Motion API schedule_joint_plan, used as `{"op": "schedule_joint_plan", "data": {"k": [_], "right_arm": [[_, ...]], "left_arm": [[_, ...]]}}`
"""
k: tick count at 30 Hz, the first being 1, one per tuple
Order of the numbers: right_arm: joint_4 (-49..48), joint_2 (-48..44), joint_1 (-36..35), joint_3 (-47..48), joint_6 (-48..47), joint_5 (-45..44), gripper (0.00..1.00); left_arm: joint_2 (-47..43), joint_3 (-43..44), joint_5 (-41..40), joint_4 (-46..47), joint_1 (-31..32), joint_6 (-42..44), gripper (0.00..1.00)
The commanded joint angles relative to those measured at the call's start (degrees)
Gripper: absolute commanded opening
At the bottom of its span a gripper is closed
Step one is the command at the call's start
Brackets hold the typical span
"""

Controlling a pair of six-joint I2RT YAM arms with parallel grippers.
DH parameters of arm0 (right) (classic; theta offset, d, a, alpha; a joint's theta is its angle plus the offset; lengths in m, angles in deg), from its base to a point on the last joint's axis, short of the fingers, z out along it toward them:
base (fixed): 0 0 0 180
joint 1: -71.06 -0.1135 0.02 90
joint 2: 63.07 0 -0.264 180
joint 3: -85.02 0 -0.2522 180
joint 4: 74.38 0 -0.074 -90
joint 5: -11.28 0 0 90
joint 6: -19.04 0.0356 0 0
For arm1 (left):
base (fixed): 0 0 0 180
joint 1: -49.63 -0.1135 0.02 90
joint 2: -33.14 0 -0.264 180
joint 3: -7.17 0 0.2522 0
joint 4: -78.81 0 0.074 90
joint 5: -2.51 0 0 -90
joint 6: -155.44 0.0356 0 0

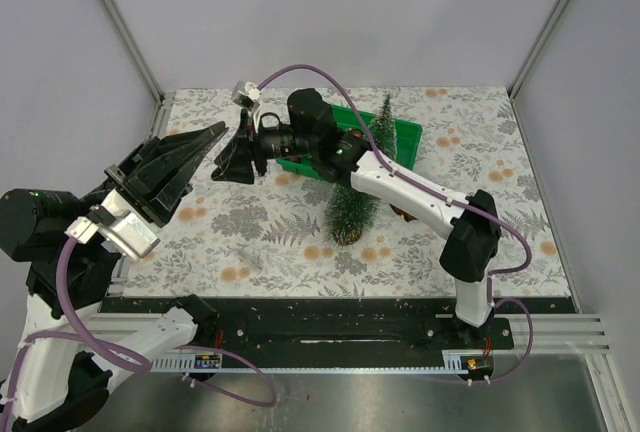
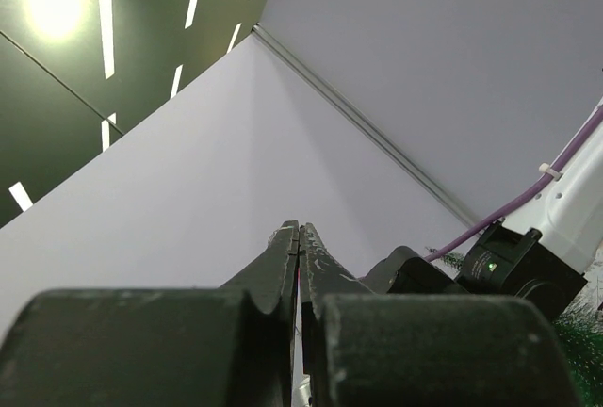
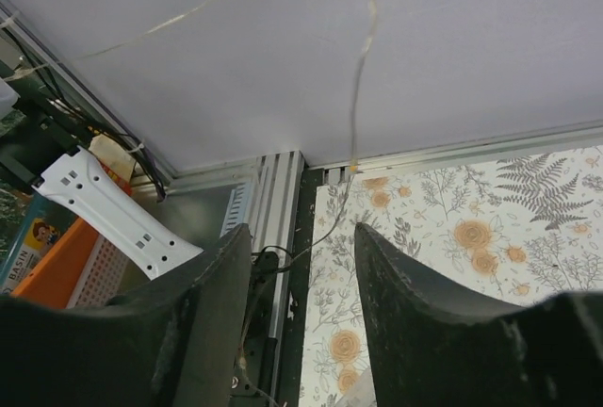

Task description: Decorate the small christmas tree

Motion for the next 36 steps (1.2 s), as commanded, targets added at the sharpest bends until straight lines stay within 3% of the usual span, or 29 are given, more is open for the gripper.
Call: {"op": "schedule_joint_plan", "data": {"k": [1, 3, 5, 6, 9, 15, 18, 20, 22, 31, 34, 36], "right_arm": [[-0.1, 0.4, -1.0, 4.6, 0.4, 0.4, 0.48], [0.7, 0.2, -1.0, 5.0, -0.6, -0.6, 0.31], [3.0, -0.2, -1.0, 5.9, -2.9, -3.1, 0.06], [5.7, -0.5, -0.9, 6.8, -4.4, -4.8, 0.00], [11.0, -0.8, 0.0, 10.3, -8.6, -9.1, 0.00], [26.3, 3.5, 3.5, 26.2, -16.6, -15.6, 0.00], [32.2, 6.8, 4.3, 33.5, -20.1, -19.0, 0.00], [32.6, 7.4, 4.5, 34.7, -22.4, -21.4, 0.00], [32.0, 7.7, 5.4, 35.3, -23.4, -24.7, 0.00], [30.0, 10.1, 8.1, 40.8, -26.1, -33.2, 0.00], [27.5, 9.9, 9.0, 41.5, -27.2, -37.0, 0.00], [26.3, 10.2, 10.6, 43.8, -26.1, -38.1, 0.00]], "left_arm": [[-0.7, 0.1, 1.2, 1.7, 0.1, 1.0, 0.00], [-1.0, 0.0, 1.0, 1.7, 0.2, 1.0, 0.00], [-1.7, -1.0, 0.9, 1.7, 0.1, 1.7, 0.00], [-2.1, -1.6, 0.7, 1.6, 0.1, 2.3, 0.00], [-3.2, -3.0, 0.9, 0.1, 0.1, 4.5, 0.01], [-5.8, -6.2, 0.5, -0.1, 0.1, 8.1, 0.18], [-6.6, -6.7, 0.5, -1.0, 0.1, 9.2, 0.47], [-7.3, -7.2, 0.3, -1.2, 0.1, 9.7, 0.80], [-8.0, -8.0, 0.0, -1.8, 0.1, 10.5, 0.99], [-13.7, -13.9, -5.7, -4.7, 0.1, 7.8, 0.99], [-14.8, -14.4, -1.3, -12.8, 0.1, 13.7, 0.97], [-14.8, -13.8, 2.9, -21.4, 0.1, 22.7, 0.95]]}}
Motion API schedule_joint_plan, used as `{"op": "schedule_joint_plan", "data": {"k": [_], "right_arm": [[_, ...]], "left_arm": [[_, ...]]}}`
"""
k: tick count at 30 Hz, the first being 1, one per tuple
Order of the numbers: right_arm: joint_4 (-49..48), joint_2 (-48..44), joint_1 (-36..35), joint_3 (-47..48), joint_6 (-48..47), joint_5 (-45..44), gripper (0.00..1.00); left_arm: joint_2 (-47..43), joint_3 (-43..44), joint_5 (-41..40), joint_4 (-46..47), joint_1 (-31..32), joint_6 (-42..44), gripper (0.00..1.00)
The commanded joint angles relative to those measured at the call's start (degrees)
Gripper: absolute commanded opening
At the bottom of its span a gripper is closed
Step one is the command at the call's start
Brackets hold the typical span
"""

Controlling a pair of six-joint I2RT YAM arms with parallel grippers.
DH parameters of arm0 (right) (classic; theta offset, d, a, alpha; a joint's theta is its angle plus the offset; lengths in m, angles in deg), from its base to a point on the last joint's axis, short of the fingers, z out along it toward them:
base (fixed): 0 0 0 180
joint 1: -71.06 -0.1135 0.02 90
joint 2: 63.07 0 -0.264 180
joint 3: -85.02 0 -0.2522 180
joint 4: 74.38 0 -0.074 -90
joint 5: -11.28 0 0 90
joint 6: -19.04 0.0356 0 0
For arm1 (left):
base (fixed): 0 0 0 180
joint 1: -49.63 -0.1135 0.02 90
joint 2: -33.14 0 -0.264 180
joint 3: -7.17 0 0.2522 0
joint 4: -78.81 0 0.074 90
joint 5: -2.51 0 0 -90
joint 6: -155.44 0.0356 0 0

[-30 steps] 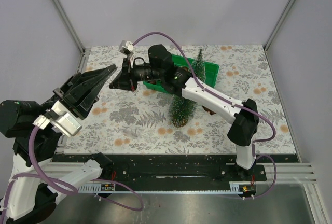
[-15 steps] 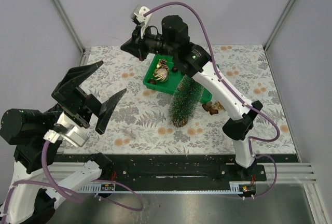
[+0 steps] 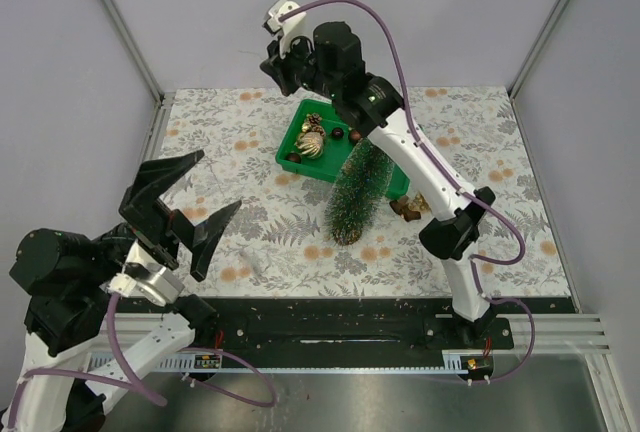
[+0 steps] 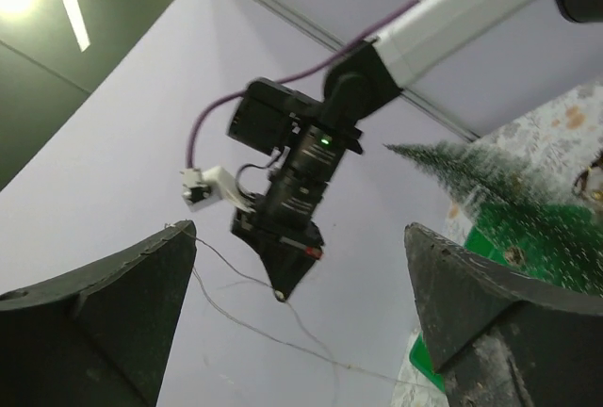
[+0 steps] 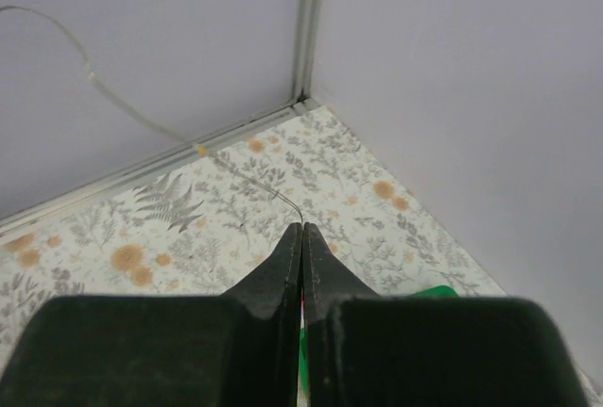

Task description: Decorate the small christmas tree

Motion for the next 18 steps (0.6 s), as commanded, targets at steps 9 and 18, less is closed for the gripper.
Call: {"op": "schedule_joint_plan", "data": {"k": [9, 18], "right_arm": [[-9.2, -1.1, 6.6, 9.4, 2.6, -5.3, 0.00], [-11.3, -0.6, 8.2, 10.5, 2.1, -5.7, 0.00]], "left_arm": [[-1.5, -4.7, 1.7, -25.8, 0.1, 26.6, 0.96], [0.6, -7.2, -9.5, -21.3, 0.1, 2.4, 0.99]]}}
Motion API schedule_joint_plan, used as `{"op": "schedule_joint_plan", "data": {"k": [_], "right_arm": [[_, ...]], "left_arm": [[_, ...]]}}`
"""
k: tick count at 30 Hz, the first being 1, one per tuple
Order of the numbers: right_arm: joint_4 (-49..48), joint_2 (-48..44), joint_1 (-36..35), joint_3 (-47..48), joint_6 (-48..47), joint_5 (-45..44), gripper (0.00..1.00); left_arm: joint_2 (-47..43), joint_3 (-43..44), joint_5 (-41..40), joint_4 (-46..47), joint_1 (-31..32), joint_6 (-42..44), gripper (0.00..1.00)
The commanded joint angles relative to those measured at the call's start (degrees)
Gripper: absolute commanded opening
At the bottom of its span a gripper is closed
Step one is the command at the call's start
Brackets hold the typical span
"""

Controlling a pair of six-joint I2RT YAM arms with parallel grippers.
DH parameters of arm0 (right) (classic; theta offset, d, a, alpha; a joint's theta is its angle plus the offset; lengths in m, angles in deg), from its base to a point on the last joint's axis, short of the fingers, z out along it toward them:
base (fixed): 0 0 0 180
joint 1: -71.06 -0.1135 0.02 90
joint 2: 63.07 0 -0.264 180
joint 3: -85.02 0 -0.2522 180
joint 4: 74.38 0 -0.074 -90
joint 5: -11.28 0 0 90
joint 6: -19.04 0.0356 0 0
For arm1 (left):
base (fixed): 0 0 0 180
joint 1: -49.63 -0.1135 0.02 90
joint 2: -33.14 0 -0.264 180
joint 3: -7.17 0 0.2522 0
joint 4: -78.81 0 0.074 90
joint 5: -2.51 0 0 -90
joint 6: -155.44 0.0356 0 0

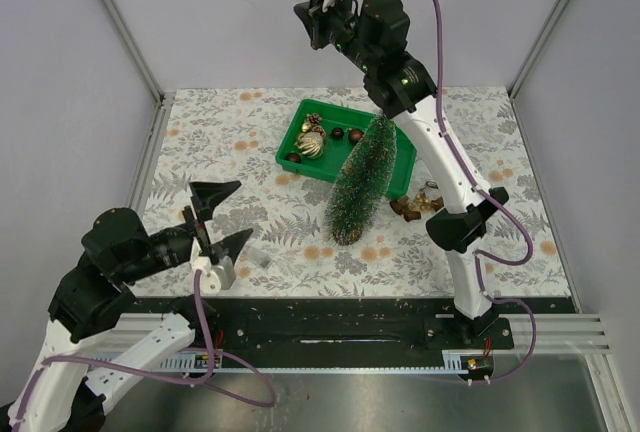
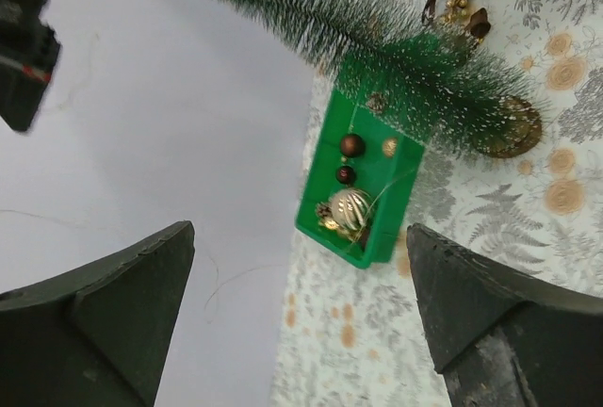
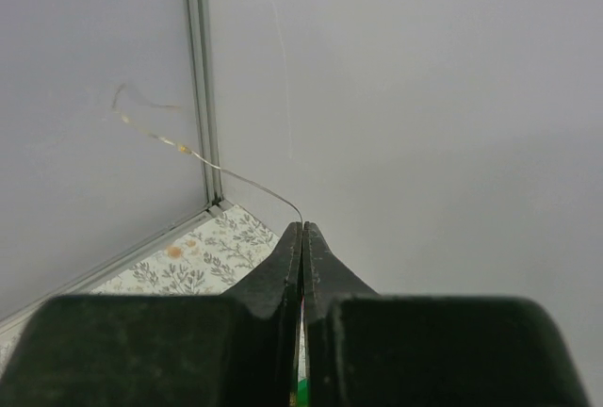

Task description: Decorate the small christmas tree

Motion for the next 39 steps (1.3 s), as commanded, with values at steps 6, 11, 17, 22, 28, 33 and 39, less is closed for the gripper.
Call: {"op": "schedule_joint_plan", "data": {"k": [6, 11, 17, 22, 28, 33, 39], "right_arm": [[-4.7, -1.0, 0.9, 3.5, -1.6, -2.6, 0.00], [-7.1, -4.1, 1.1, -0.1, -4.0, -3.7, 0.00], [-7.8, -5.2, 1.8, -0.5, -2.6, -1.4, 0.00], [-10.0, -8.7, 1.8, -4.2, 2.0, 3.0, 0.00], [-19.3, -18.6, 1.8, -20.8, 7.6, 7.6, 0.00], [-26.9, -24.5, 1.8, -29.8, 13.1, 11.1, 0.00], [-32.4, -27.9, 1.8, -35.6, 18.9, 14.1, 0.00]], "left_arm": [[2.4, -6.0, -17.1, 15.8, 0.1, -35.0, 0.99], [3.9, -10.2, -20.4, 19.5, 0.1, -47.9, 0.99], [10.2, -10.1, -16.3, 24.6, 0.0, -52.8, 0.99], [15.0, -9.9, -17.2, 31.1, -4.2, -57.0, 0.99], [19.3, -8.7, -13.8, 35.5, -13.9, -65.6, 0.96], [21.7, -5.4, 20.2, 38.1, -21.0, -74.1, 0.86], [24.4, -4.0, 28.8, 37.7, -21.0, -72.3, 0.70]]}}
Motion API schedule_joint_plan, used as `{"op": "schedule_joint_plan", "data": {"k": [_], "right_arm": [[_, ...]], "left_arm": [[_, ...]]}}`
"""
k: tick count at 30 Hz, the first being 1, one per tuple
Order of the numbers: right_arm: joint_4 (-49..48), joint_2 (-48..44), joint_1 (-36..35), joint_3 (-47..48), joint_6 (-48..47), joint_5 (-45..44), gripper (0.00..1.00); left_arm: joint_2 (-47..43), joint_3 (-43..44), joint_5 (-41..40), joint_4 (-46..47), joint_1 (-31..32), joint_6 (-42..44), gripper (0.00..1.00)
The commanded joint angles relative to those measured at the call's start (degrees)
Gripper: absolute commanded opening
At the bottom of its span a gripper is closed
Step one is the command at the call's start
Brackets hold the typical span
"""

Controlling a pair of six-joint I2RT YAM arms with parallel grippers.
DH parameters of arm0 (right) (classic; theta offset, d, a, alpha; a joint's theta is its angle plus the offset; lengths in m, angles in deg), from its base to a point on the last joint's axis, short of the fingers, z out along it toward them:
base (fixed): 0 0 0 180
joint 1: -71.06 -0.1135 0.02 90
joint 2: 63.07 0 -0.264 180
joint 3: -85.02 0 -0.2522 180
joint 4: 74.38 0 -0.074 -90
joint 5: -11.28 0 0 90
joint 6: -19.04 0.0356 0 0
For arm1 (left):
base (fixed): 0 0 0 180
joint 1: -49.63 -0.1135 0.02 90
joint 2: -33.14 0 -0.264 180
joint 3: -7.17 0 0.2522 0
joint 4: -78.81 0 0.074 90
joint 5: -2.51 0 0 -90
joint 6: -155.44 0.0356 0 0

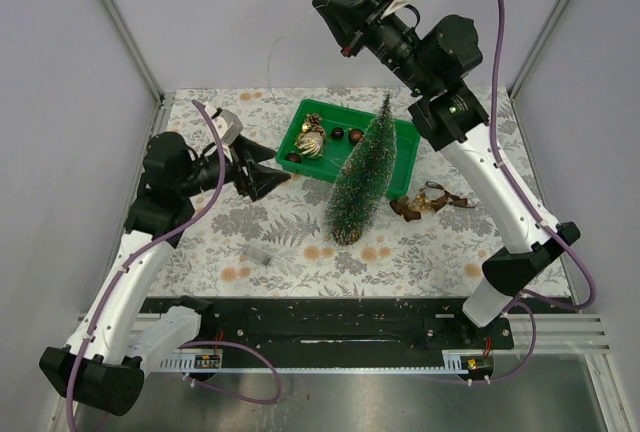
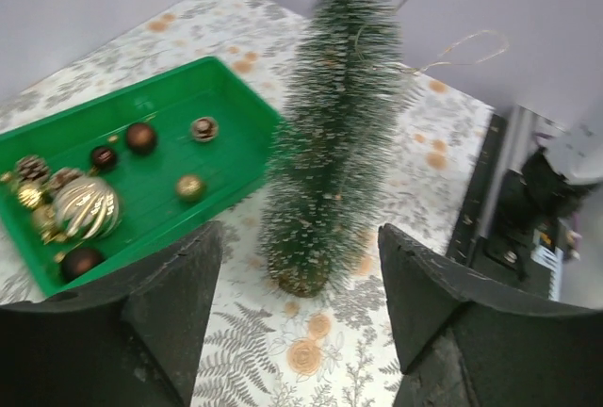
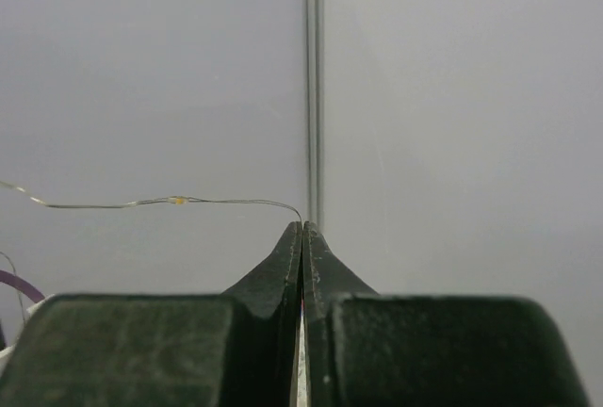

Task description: Decorate the small christmas tree

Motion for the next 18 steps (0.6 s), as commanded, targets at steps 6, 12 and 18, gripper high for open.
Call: {"op": "schedule_joint_plan", "data": {"k": [6, 12, 18], "right_arm": [[-12.8, -4.7, 0.2, -6.5, 11.3, 6.5, 0.00], [-17.8, -5.0, 0.2, -8.6, 17.3, 9.3, 0.00], [-22.0, -5.6, 0.3, -10.2, 21.7, 11.6, 0.00]], "left_arm": [[2.3, 3.0, 19.0, 3.3, -0.2, -1.5, 0.68], [3.3, 1.2, 13.9, 5.0, 0.2, -0.4, 0.51], [5.5, 1.0, 11.8, 7.0, 0.2, -0.1, 0.42]]}}
